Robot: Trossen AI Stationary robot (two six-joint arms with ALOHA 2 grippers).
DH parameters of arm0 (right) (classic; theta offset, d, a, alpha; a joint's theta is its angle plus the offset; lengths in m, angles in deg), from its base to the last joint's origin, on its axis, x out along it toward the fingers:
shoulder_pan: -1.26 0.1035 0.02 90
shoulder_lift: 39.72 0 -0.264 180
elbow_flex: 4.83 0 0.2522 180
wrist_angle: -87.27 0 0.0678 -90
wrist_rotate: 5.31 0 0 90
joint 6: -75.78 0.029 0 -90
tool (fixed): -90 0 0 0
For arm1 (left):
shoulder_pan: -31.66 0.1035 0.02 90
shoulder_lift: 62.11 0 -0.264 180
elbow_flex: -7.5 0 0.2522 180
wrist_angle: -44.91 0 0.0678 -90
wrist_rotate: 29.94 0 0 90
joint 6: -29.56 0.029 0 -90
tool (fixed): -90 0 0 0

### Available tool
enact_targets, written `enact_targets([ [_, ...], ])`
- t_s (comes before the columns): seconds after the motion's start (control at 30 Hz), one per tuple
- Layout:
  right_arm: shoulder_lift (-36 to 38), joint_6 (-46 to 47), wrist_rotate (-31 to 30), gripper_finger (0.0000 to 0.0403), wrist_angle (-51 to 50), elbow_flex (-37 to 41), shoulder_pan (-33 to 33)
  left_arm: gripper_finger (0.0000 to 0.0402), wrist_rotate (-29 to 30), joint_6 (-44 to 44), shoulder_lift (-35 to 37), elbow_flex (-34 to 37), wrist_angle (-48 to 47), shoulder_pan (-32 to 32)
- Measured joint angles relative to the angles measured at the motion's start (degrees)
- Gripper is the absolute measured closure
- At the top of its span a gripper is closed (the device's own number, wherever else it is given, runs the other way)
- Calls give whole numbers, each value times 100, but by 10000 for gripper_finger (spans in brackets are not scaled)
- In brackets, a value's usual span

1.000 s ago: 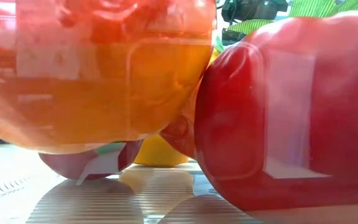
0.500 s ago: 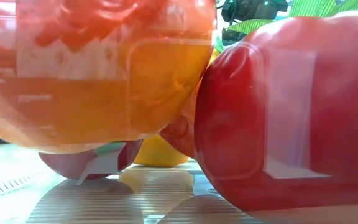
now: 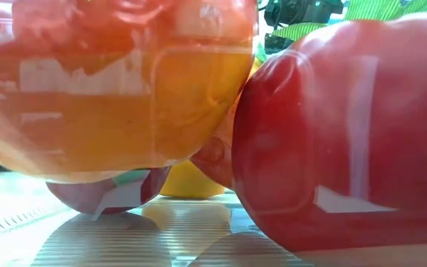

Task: Sort produce into baskets
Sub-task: Put the lemon into the yellow bin

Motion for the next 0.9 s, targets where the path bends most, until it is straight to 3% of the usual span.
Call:
enact_targets([
  [0.3,0,36,4,60,4,0,16,63,-639,1542,-319,-3,151,2],
  [0.6,0,321,2,60,-1,0,78,77,-951,3023,-348,-1,162,5],
  [0.9,0,319,4,60,2,0,90,78,-980,3867,-373,-5,535,19],
])
